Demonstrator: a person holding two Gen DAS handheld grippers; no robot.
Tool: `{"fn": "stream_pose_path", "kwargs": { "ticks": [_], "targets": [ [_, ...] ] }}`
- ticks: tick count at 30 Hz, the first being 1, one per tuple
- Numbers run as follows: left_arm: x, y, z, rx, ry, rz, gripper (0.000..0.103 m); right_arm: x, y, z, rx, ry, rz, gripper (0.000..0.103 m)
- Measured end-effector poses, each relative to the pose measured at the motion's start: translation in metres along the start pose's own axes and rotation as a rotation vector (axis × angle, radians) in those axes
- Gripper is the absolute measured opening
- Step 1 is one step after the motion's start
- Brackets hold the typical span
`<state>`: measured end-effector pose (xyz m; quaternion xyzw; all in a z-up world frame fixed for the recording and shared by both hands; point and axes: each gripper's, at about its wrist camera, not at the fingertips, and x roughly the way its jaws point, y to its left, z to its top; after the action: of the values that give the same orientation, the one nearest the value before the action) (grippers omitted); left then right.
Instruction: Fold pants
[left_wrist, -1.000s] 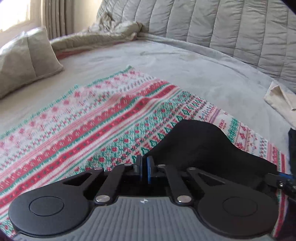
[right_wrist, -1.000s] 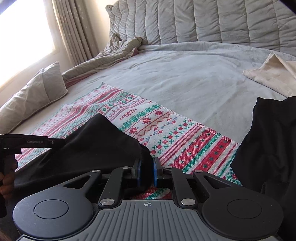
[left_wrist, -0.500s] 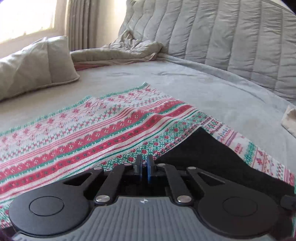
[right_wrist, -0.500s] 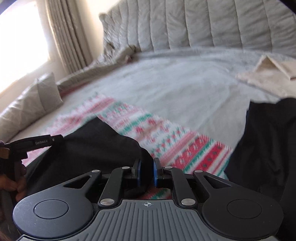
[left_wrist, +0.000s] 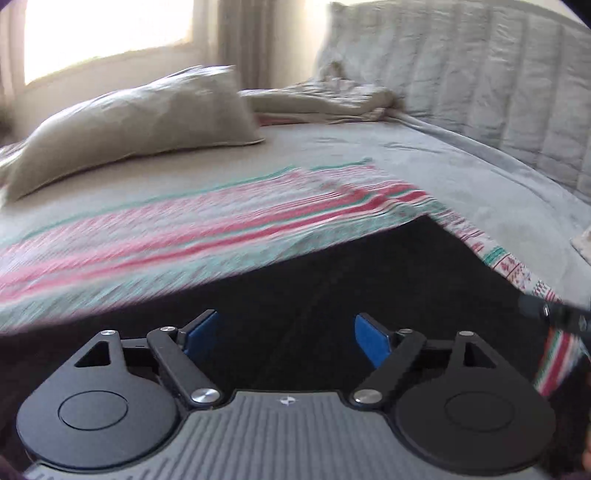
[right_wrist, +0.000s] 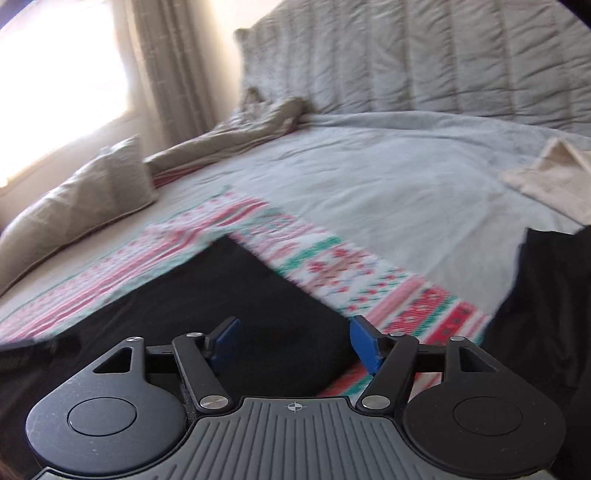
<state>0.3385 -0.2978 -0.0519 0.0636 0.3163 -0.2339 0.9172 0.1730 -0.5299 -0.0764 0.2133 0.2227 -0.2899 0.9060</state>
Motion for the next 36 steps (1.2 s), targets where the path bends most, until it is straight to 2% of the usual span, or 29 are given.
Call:
{"fn": "stream_pose_path", "kwargs": {
  "ticks": [2, 5, 8, 13, 17, 23, 28, 33, 36],
  "targets": [
    [-0.031, 0.022, -0.011, -0.029, -0.010, 0.037, 0.092, -0.007, 0.006, 0.000, -0.016, -0.010, 0.019, 0.084],
    [-0.075, 0.053, -0.025, -0.040, -0.023, 0.106, 0.097, -0.019, 0.019, 0.001, -0.042, 0.005, 0.038, 0.084],
    [-0.113, 0.084, -0.039, -0.057, -0.014, 0.189, 0.098, -0.037, 0.037, 0.000, -0.088, 0.025, 0.110, 0.089],
    [-0.163, 0.125, -0.062, -0.114, 0.031, 0.299, 0.102, -0.071, 0.081, -0.006, -0.232, 0.056, 0.203, 0.093],
    [-0.197, 0.152, -0.076, -0.182, 0.041, 0.351, 0.103, -0.096, 0.113, -0.010, -0.313, 0.067, 0.265, 0.094],
    [-0.224, 0.191, -0.091, -0.295, 0.025, 0.406, 0.103, -0.125, 0.166, -0.022, -0.420, 0.119, 0.374, 0.095],
    [-0.229, 0.217, -0.105, -0.315, 0.002, 0.437, 0.103, -0.140, 0.211, -0.035, -0.496, 0.162, 0.488, 0.095],
    [-0.240, 0.255, -0.120, -0.341, -0.048, 0.519, 0.103, -0.136, 0.263, -0.055, -0.574, 0.212, 0.552, 0.096],
    [-0.251, 0.287, -0.134, -0.413, -0.068, 0.545, 0.103, -0.125, 0.295, -0.069, -0.607, 0.238, 0.583, 0.096]
  ]
}}
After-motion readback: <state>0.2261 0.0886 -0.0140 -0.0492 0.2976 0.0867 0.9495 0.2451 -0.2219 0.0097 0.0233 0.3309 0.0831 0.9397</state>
